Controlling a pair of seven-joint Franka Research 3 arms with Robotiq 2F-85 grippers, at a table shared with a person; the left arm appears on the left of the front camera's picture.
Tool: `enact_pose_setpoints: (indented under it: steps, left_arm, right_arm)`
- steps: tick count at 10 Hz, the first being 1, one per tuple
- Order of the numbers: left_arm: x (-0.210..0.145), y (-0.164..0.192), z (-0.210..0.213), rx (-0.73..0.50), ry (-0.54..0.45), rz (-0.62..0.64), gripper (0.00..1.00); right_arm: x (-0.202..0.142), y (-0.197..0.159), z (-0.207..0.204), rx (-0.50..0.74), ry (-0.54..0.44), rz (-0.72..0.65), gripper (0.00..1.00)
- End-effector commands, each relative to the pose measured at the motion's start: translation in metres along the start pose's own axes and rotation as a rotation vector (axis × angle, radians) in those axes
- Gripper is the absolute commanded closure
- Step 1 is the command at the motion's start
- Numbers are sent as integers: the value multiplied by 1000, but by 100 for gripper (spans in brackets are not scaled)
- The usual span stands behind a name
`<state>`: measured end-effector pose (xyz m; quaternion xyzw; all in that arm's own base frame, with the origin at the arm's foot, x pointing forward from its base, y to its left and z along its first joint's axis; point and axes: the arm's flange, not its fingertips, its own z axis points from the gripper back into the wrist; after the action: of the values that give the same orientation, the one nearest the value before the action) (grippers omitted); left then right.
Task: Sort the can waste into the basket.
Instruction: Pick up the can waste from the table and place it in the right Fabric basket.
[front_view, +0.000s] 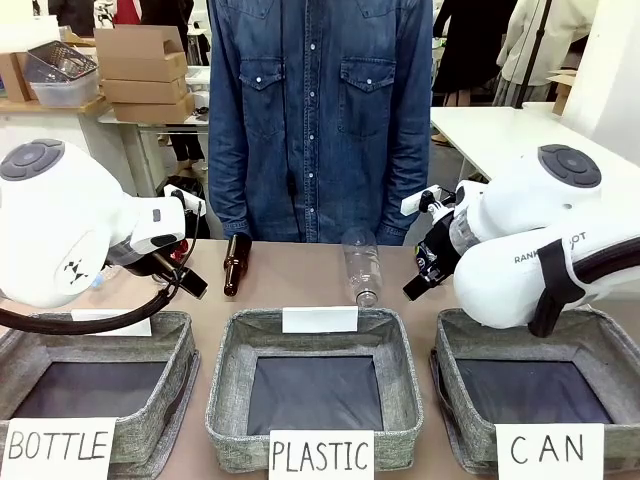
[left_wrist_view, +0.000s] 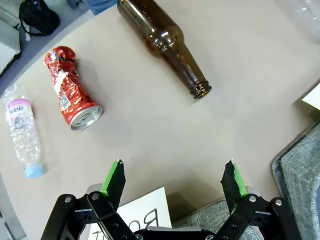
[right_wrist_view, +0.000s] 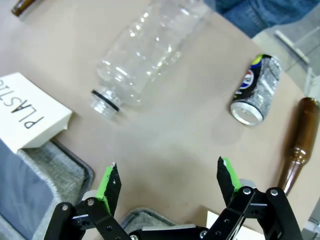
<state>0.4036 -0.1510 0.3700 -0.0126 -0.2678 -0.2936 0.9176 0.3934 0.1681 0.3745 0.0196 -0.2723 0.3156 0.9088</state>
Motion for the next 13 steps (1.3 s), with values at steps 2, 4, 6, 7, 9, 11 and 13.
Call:
enact_pose_setpoints:
  steps: [2,4,6,7,9,11,13]
  left_arm:
    - [-9,26,66,-50,23,3,0]
    - [-40,41,167,26,-127,90,0]
    - [10,41,105,-2,-56,54,0]
    - [10,41,105,-2,-56,54,0]
    - [7,49,163,-274,-75,29,0]
    - [-8,71,165,-681,-16,96,0]
    - [-39,107,154,-1043,-53,338,0]
  right_arm:
    - [18,-20,102,118,1,-6,0]
    - [-8,-14,199,61,-64,104,0]
    - [15,-10,148,97,-36,37,0]
    - [15,-10,148,97,-36,37,0]
    - [-2,-11,206,164,-80,-14,0]
    - [-23,-32,230,639,-155,-325,0]
    - [-63,-77,247,1005,-247,-724,0]
